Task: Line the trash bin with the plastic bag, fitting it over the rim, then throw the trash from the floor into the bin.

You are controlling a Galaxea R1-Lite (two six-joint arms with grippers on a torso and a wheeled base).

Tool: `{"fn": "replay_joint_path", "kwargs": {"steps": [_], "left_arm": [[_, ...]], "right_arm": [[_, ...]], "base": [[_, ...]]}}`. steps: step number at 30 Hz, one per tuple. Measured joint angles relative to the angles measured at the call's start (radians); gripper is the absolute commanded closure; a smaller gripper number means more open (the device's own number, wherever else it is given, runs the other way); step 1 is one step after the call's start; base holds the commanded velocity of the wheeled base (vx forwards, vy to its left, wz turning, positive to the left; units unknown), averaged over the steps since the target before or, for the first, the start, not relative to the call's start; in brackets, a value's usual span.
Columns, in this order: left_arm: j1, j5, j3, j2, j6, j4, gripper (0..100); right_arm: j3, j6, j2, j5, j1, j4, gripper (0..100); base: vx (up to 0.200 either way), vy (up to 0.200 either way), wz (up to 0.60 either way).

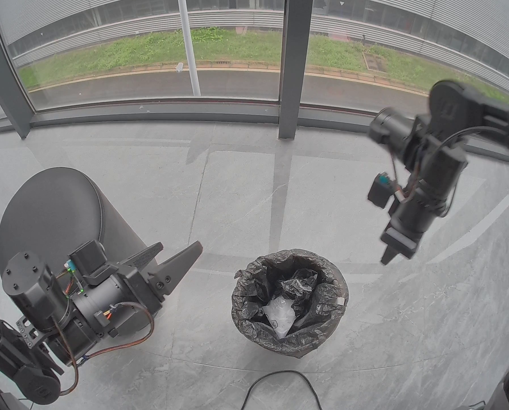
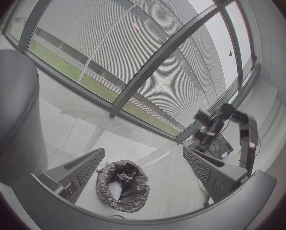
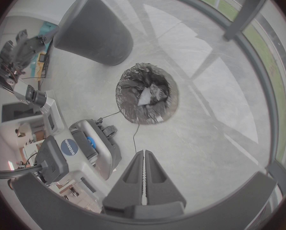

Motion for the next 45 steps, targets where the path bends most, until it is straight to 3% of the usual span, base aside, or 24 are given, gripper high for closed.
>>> {"fn": "replay_joint_path", "kwargs": {"steps": [8, 14, 21, 31, 38, 45], "left_arm": [[0.113, -0.034, 0.094, -0.151, 0.100, 0.014, 0], [0.199, -0.067, 0.121, -0.244, 0.154, 0.045, 0], [0.286, -0.101, 0.140, -0.383, 0.216, 0.185, 0], [0.366, -0.111, 0.151, -0.692, 0.293, 0.583, 0], [0.413, -0.074, 0.157, -0.954, 0.341, 0.877, 0], [0.458, 0.037, 0.166, -1.213, 0.393, 1.162, 0]], "right_arm": [[0.000, 0.071, -0.394, -0.114, -0.062, 0.139, 100], [0.053, 0.094, -0.678, -0.141, -0.127, 0.090, 100], [0.326, 0.127, -0.996, -0.167, -0.206, -0.157, 100], [0.814, 0.170, -1.318, -0.185, -0.295, -0.507, 100], [1.165, 0.232, -1.516, -0.179, -0.341, -0.738, 100], [1.518, 0.296, -1.703, -0.142, -0.385, -0.979, 100]], "base": [[0.000, 0.000, 0.00], [0.000, 0.000, 0.00], [0.000, 0.000, 0.00], [0.000, 0.000, 0.00], [0.000, 0.000, 0.00], [0.000, 0.000, 0.00]]}}
